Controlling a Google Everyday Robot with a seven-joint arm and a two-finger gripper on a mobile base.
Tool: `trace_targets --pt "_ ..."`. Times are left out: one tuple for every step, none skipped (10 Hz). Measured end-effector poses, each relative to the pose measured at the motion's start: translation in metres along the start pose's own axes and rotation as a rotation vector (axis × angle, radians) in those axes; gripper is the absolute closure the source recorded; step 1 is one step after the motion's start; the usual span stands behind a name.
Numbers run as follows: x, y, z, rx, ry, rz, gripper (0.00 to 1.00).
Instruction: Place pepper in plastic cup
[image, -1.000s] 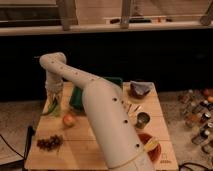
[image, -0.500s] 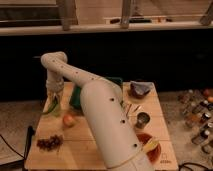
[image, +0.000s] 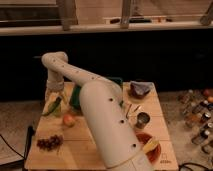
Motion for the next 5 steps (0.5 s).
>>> trace_targets --pt "0.0002 0.0 0.0 0.001 -0.001 -0.002 0.2" --pt "0.0007 0.0002 -0.0004 0.002 -0.002 -0.003 0.2" --pt "0.001 0.0002 -0.0017 0.003 -0.001 -0.005 0.2" --pt "0.0013 0.0003 -0.0029 0.004 0.001 -0.006 0.2" --pt "0.0019 0.0 -0.0044 0.008 0.004 -0.007 0.2"
